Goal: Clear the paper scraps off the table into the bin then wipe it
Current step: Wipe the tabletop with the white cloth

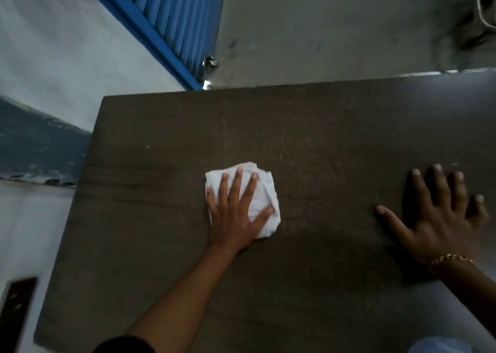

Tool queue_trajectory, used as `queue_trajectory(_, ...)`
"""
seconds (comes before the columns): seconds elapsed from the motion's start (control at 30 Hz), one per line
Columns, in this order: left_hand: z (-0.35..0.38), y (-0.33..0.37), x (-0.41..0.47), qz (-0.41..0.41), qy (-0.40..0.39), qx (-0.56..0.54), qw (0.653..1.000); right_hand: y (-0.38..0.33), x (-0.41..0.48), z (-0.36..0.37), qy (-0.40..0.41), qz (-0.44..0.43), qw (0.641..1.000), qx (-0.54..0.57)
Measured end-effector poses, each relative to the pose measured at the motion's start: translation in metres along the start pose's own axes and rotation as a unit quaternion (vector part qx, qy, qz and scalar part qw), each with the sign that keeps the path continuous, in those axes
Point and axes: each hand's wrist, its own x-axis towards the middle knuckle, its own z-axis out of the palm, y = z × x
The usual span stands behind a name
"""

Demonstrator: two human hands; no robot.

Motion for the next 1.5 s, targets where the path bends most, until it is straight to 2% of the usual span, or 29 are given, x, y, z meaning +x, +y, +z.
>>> queue_trajectory(0.17, -0.011, 0.005, 0.106, 0.003, 0.018, -0.006, 1.000, -0.002, 0.004, 0.000, -0.007, 0.017, 1.000, -0.006)
queue_trajectory(0.37, -0.025, 0.005, 0.194, 0.003, 0.008, -0.009, 1.000, -0.005, 0.003, -0.003, -0.001, 0.024, 1.000, -0.001)
queue_trajectory(0.6, -0.024, 0.005, 0.212, -0.001, 0.031, -0.014, 0.999, -0.005, 0.002, -0.006, -0.002, 0.009, 1.000, 0.009)
queue_trajectory(0.73, -0.016, 0.009, 0.157, 0.007, 0.045, -0.015, 0.999, -0.006, 0.001, -0.007, 0.008, 0.012, 1.000, 0.018)
queue_trajectory(0.87, -0.005, 0.012, 0.064, 0.022, 0.032, -0.004, 0.999, -0.008, -0.004, -0.006, 0.026, 0.003, 0.999, 0.030)
queue_trajectory(1.07, 0.013, 0.016, -0.105, 0.025, -0.009, 0.005, 1.000, -0.006, -0.009, -0.003, 0.027, -0.025, 0.999, 0.024)
queue_trajectory(1.33, 0.038, 0.021, -0.331, 0.015, -0.090, 0.015, 0.996, 0.022, -0.012, -0.004, 0.007, -0.106, 0.994, -0.009)
queue_trajectory(1.5, 0.045, 0.029, -0.378, -0.007, -0.109, 0.033, 0.993, 0.022, -0.013, -0.001, 0.027, -0.105, 0.994, -0.006)
